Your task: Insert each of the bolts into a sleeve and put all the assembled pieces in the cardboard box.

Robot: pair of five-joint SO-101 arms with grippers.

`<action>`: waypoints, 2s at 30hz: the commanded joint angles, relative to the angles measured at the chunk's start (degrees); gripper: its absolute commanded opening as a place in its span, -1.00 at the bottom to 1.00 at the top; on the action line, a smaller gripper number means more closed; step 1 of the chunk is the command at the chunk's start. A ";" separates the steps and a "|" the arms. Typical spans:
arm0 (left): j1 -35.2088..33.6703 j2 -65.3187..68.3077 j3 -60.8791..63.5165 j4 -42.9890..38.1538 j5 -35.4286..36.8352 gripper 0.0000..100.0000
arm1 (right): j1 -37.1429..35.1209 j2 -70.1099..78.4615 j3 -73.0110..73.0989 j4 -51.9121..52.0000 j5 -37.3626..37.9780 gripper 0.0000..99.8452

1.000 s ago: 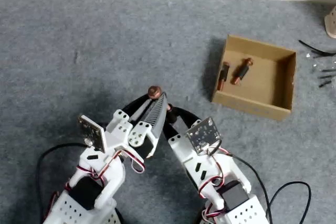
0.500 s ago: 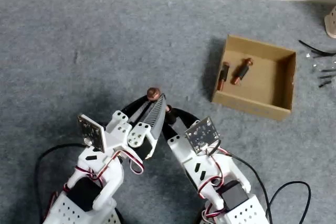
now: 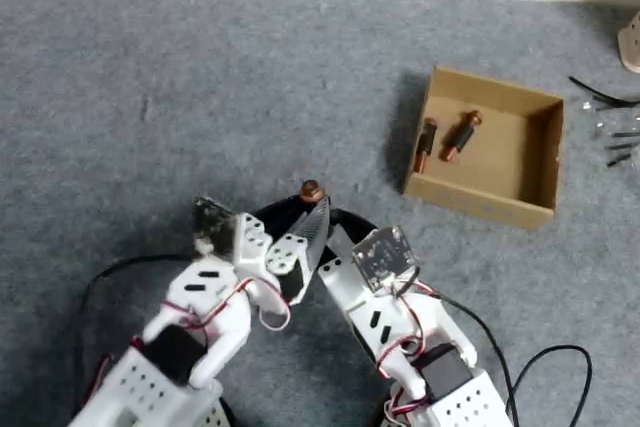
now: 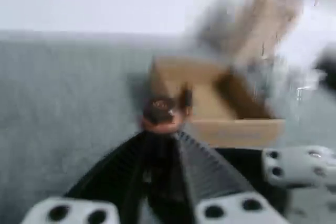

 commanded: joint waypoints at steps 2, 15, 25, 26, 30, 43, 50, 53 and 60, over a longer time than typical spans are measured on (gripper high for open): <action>-1.10 15.43 -5.05 -0.35 0.09 -0.99 | -0.13 -1.10 6.99 -0.31 0.53 -0.99; -1.10 9.45 -3.74 -3.34 -6.77 -0.89 | -0.04 -0.84 7.16 -0.31 0.53 -0.99; -2.77 7.08 -2.59 -3.34 -7.30 -0.45 | 2.77 -0.84 7.16 -0.31 0.26 -0.99; -3.82 6.37 -2.59 -3.34 -7.30 -0.45 | 2.77 -0.84 7.16 -0.31 0.26 -0.99; -10.95 -0.31 -2.59 -3.25 -7.30 -0.45 | 2.77 -0.84 7.16 -0.31 0.26 -0.99; -10.33 -12.88 -1.01 8.88 -7.47 -0.65 | 8.92 -1.19 7.08 -0.57 0.18 -0.99; -14.46 -12.79 6.29 -2.20 -7.38 -0.99 | 20.62 -0.84 7.16 -2.77 0.18 -0.99; -16.57 -12.79 8.13 -4.92 -7.56 -0.99 | 22.99 -0.75 7.16 -1.54 0.18 -0.99; -23.25 -12.79 8.48 -5.01 -7.65 -0.99 | 23.60 -0.75 7.08 3.91 0.44 -0.99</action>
